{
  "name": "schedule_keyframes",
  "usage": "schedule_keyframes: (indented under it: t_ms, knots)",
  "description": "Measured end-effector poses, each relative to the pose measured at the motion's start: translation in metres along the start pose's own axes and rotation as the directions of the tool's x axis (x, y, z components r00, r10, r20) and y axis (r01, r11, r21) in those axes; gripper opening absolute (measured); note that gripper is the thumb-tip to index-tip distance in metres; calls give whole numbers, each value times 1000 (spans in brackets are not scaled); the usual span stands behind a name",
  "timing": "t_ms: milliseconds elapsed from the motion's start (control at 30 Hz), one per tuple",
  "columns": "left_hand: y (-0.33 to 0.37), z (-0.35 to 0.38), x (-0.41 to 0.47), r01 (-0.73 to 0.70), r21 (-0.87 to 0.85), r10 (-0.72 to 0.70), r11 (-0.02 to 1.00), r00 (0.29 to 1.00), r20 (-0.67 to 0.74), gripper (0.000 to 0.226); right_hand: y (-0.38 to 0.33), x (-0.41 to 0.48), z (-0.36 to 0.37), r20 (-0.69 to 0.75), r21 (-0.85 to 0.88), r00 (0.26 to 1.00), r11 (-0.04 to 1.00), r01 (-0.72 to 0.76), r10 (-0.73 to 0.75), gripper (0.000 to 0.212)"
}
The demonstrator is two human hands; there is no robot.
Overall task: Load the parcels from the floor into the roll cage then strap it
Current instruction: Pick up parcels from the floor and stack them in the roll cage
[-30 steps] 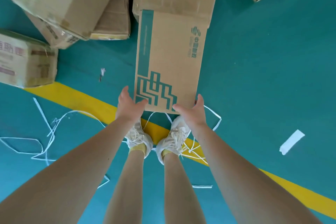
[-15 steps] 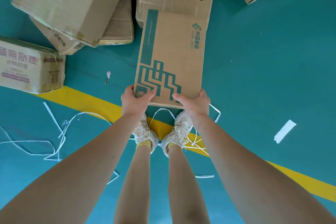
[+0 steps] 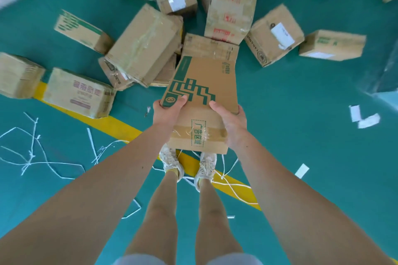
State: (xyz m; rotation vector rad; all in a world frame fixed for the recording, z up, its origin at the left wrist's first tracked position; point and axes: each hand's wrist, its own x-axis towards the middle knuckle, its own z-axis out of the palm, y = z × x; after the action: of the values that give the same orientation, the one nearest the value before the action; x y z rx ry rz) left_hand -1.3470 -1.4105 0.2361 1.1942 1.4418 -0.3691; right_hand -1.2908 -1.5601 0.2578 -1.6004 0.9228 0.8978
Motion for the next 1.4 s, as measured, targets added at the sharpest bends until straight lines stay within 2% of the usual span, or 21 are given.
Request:
schedule_keyframes:
  t_ms: [200,400,500,600,667,733,800,933,1033,1100,1267,1400]
  knots:
    - [65,-28,-92,-132,-111,131,985,991,-16,75,-69,-94,-21,91,-15,993,997,81,-80,68]
    - [111,-55,-161,-255,-176,251,951,967,-47,71,-114,-165,-29,137,23,974,984,176,-178,72]
    - [131,-69,-191,-323,-199,315,925,946,-72,67,-131,-195,-27,172,52,958,973,223,-228,88]
    - [151,-87,-214,-366,-206,356,908,931,-85,73,-149,-223,-20,210,83,934,957,279,-290,106]
    - [164,-99,-227,-400,-208,389,893,916,-96,77,-161,-243,-14,231,90,916,945,316,-328,103]
    - [176,-112,-240,-422,-204,407,883,906,-114,90,-173,-260,-9,237,96,896,927,364,-376,92]
    - [188,-125,-248,-453,-216,432,865,891,-139,103,-183,-269,-1,246,105,873,907,408,-421,90]
    - [207,-152,-258,-499,-235,465,834,865,-187,99,-203,-295,23,282,117,826,872,476,-489,103]
    - [225,-174,-255,-521,-258,466,814,850,-246,89,-222,-305,44,305,107,800,854,510,-516,73]
    - [240,-190,-250,-526,-273,463,806,846,-262,88,-235,-311,63,325,91,788,847,524,-523,66]
    - [290,-243,-228,-531,-312,469,788,846,-255,98,-267,-326,132,335,73,773,833,549,-539,69]
    - [338,-299,-199,-572,-316,510,757,820,-261,93,-295,-338,207,315,107,746,803,586,-587,76]
